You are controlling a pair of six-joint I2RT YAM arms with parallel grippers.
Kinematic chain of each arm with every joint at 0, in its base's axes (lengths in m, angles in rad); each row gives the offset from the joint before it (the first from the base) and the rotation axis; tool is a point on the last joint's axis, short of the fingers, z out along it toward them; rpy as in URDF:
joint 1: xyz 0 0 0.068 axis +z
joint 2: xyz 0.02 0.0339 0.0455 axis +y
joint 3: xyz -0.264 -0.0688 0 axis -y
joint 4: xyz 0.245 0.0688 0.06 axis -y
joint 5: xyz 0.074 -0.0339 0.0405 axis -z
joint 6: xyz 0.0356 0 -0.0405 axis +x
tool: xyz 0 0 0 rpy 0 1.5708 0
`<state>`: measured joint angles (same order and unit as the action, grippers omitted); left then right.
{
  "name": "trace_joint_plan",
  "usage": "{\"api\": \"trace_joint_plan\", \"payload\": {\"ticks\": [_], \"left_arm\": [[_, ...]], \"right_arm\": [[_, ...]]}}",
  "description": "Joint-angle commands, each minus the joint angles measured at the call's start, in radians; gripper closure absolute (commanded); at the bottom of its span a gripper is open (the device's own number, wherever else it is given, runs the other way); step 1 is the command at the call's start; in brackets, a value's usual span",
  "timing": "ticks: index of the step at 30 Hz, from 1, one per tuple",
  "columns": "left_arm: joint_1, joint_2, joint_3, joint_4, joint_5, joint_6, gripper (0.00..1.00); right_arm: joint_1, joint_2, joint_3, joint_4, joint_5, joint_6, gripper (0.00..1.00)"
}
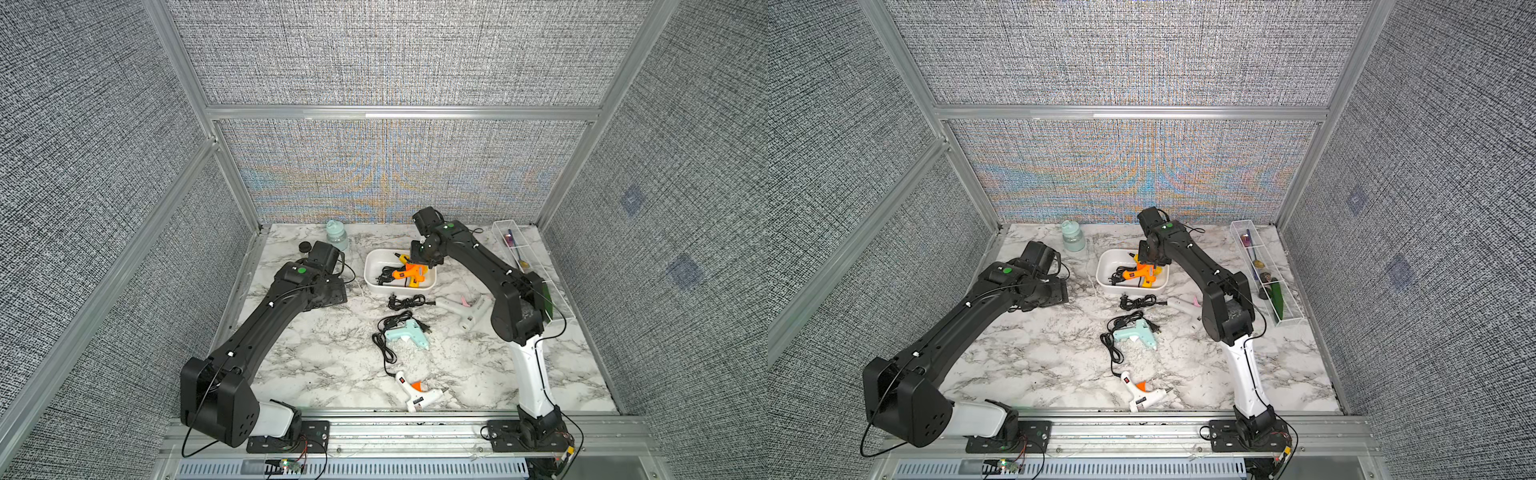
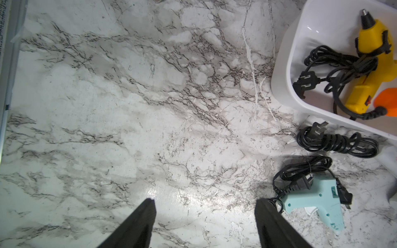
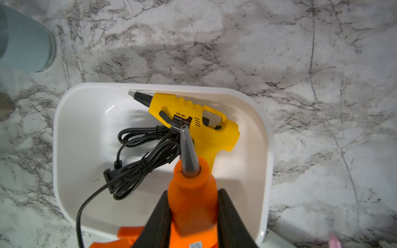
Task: Put the hot melt glue gun into the storage box
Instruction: Place the hot melt adhesive gun in the storage box.
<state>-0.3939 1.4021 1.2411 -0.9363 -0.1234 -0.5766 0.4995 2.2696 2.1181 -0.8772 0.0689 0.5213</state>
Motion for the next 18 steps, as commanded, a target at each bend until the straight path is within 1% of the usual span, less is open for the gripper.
{"api": "trace_joint_plan", "payload": {"ticks": [1, 5, 8, 18], "left_arm": [[0.002, -0.007, 0.002, 0.009, -0.006, -0.006, 0.22], [0.001, -0.007, 0.011, -0.002, -0.013, -0.001, 0.22], [0.002, -0.008, 0.013, -0.003, -0.015, -0.001, 0.22], [0.002, 0.000, 0.031, -0.009, -0.020, 0.004, 0.22]], "right_arm": [[0.004, 0.029, 0.006, -0.044, 0.003, 0.006, 0.82], [0.006, 0.036, -0.039, -0.041, 0.016, 0.038, 0.82], [0.005, 0.030, -0.078, -0.036, 0.049, 0.076, 0.82], [-0.011, 0.011, -0.136, -0.017, 0.094, 0.171, 0.77]]}}
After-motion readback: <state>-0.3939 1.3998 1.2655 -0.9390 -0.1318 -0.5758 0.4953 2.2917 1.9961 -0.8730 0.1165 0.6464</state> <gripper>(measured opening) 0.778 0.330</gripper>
